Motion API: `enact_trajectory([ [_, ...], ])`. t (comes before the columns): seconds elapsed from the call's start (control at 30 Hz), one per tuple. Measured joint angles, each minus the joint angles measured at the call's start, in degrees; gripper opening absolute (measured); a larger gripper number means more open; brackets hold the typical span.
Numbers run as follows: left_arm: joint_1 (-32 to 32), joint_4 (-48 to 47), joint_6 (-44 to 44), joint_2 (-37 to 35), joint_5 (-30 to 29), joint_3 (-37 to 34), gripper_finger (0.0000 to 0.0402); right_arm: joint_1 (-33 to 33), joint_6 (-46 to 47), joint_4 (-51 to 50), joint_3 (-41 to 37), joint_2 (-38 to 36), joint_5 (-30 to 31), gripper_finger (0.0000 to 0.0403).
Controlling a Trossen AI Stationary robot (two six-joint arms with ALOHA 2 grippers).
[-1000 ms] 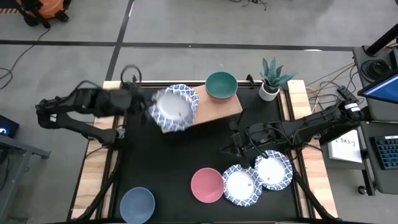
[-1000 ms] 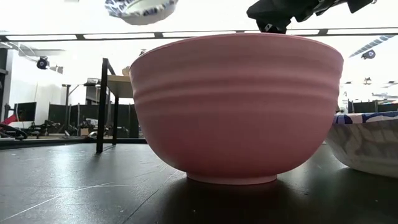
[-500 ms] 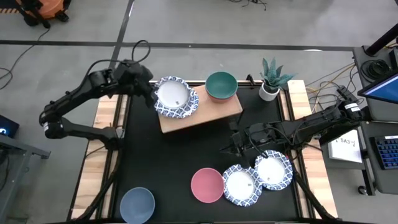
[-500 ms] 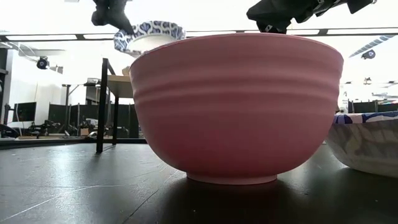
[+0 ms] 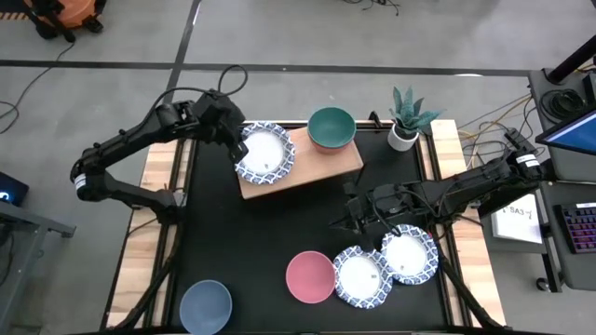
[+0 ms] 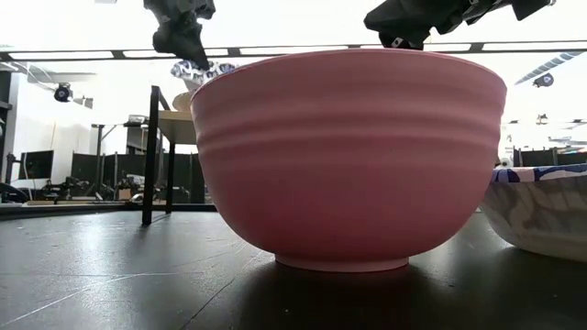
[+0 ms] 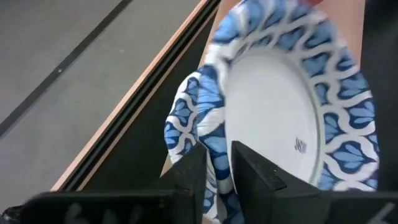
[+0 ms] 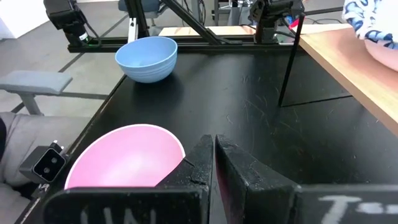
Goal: Place and stack bowls onto a shelf
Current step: Stack the top left white and blue bowl on top of the white and blue bowl
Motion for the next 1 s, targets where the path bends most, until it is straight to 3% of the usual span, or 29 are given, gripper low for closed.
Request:
enact_trajectory([
  [0.27,0.03,0.26,1.79,-0.58,-1.16,0.0,0.0128,0.0,0.62,-0.09,0.0,0.0,0.0,0.0009],
  [0.43,0.0,0.25,2.97,-2.13,-2.12,0.0,0.0151,0.0,0.88,-0.07,0.0,0.0,0.0,0.0009],
  [0.67,-2.11,1.61,4.12,-6.55,4.77,-4.3,0.0141,0.0,0.92,0.12,-0.02,0.0,0.13,0.0009],
  [1.0,-13.01,16.42,-3.06,-13.11,5.48,-21.01,0.0106,-0.02,1.11,0.53,-0.02,0.0,3.1,0.0009],
])
